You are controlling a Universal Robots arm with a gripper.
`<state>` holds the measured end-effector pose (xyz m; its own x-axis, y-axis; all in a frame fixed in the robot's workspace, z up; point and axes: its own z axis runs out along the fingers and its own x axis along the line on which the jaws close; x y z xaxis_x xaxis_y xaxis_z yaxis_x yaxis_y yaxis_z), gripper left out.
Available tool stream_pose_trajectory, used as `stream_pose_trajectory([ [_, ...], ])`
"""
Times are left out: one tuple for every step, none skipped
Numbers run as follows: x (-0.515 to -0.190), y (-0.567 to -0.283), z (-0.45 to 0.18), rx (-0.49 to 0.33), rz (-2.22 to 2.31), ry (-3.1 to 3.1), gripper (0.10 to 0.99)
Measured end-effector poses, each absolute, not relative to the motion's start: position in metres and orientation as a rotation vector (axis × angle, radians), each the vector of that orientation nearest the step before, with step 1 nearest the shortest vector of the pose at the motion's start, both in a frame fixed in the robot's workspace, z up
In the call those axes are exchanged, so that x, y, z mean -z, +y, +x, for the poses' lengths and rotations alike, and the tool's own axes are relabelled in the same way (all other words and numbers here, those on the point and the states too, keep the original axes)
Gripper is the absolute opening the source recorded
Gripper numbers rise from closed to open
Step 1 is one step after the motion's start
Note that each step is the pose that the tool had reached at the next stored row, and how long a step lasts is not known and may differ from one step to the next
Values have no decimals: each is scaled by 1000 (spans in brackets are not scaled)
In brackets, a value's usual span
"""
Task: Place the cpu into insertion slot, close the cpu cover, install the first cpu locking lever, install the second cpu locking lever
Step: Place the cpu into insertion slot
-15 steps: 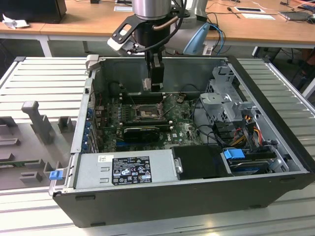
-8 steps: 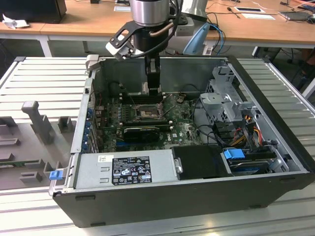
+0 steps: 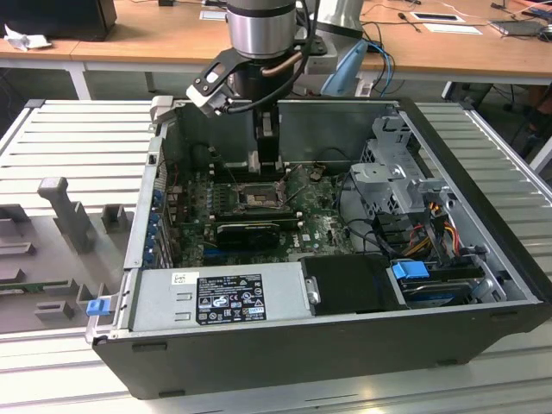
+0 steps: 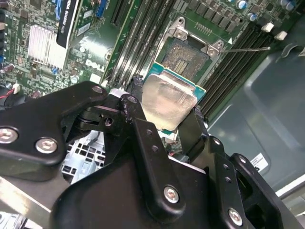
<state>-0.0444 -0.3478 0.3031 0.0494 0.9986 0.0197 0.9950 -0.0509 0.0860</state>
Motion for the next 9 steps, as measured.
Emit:
stream_pose_trajectory([
  [-302, -348, -44, -114, 2239, 2130, 541],
  [-301, -348, -45, -114, 2240, 2130, 541],
  [-299, -348, -45, -114, 2239, 2130, 541],
  [-297, -348, -45, -114, 2239, 2130, 541],
  [-296, -348, -45, -114, 2239, 2130, 541],
  [-295, -348, -45, -114, 2239, 2130, 541],
  [-294, -348, -45, -114, 2239, 2130, 541],
  [-294, -348, -45, -114, 2240, 2130, 541],
  [-293, -348, -45, -114, 2239, 2130, 541],
])
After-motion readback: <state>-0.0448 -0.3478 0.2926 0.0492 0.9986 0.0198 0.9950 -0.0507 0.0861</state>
